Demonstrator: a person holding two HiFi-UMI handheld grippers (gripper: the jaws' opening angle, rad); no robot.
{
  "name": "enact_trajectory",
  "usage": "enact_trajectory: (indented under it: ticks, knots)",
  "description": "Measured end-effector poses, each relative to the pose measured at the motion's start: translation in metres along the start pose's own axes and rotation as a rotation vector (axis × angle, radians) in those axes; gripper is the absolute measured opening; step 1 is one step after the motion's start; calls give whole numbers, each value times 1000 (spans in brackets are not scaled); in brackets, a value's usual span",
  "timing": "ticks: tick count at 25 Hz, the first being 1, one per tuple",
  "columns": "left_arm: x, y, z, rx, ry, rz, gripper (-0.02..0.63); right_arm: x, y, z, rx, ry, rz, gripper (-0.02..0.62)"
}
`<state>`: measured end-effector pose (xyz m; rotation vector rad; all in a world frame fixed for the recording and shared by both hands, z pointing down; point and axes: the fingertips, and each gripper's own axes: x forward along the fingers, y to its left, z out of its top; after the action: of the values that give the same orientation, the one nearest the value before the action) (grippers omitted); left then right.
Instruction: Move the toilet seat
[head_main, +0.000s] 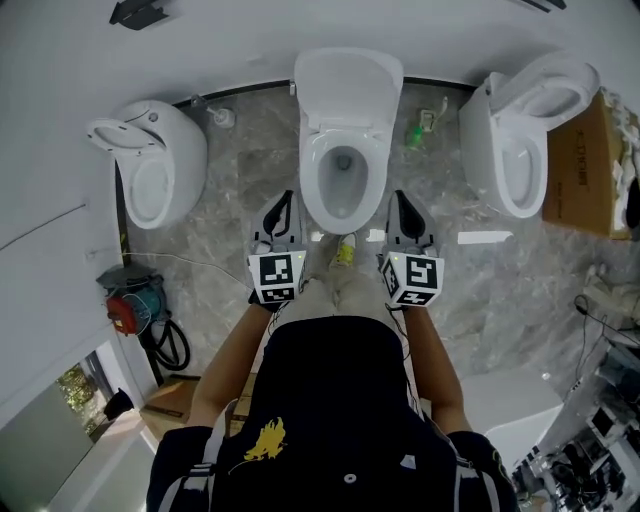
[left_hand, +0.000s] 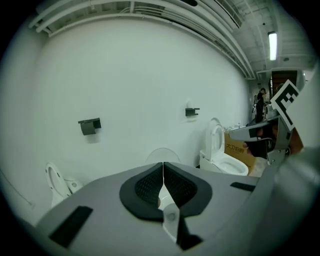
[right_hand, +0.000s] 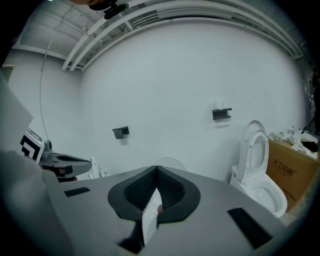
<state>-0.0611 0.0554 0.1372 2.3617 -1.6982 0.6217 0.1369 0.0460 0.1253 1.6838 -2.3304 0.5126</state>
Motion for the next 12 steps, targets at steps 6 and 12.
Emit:
enact_trajectory:
  ticks: [6, 12]
  knots:
    - [28, 9, -53, -119, 90, 9, 27, 30, 5, -42, -26, 95, 13, 26]
    - [48, -1, -91, -54, 156, -45, 83, 51, -7, -92, 40, 206, -48, 28]
